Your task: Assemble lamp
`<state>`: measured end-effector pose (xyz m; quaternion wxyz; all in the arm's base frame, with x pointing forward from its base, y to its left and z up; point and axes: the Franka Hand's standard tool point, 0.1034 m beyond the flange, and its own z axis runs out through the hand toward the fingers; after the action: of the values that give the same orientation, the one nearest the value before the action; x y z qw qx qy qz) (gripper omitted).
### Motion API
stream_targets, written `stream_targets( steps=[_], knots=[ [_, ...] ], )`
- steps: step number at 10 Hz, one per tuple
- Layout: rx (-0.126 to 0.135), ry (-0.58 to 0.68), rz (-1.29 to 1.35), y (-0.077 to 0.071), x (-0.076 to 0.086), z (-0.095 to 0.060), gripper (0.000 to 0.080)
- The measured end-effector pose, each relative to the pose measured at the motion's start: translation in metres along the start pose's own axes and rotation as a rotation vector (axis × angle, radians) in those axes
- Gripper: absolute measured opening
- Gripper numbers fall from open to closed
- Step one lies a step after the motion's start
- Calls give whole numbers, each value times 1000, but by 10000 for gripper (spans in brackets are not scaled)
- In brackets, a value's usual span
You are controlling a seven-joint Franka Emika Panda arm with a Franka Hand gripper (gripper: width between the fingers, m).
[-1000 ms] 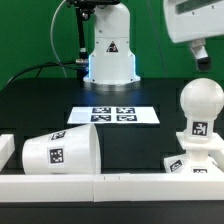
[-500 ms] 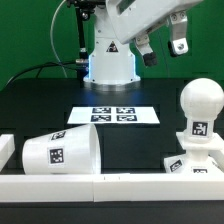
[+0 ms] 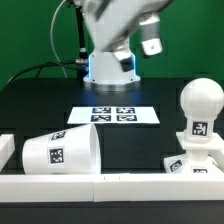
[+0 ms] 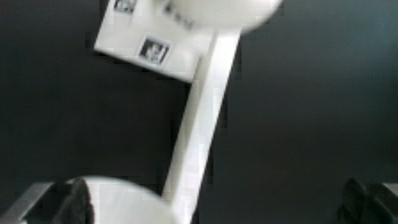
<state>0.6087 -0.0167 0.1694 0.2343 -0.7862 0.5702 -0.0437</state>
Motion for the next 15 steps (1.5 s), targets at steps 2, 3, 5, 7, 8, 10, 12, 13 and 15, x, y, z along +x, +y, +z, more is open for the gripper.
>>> stream_targets(
  steps=[2,3,5,7,8,10,12,13,15],
  knots=[
    [24,-63,-33,17,30,-4,699],
    [21,-155,36,28,48,-8,699],
    [-4,-277,35,30,28,-4,699],
    [-19,-396,67,39,35,-5,699],
    [-14,-397,77,40,41,-3,699],
    [22,-438,158,61,71,3,699],
    [64,-472,214,77,93,9,699],
    [81,-463,137,80,98,11,699],
    [79,-463,143,80,98,11,699]
  ],
)
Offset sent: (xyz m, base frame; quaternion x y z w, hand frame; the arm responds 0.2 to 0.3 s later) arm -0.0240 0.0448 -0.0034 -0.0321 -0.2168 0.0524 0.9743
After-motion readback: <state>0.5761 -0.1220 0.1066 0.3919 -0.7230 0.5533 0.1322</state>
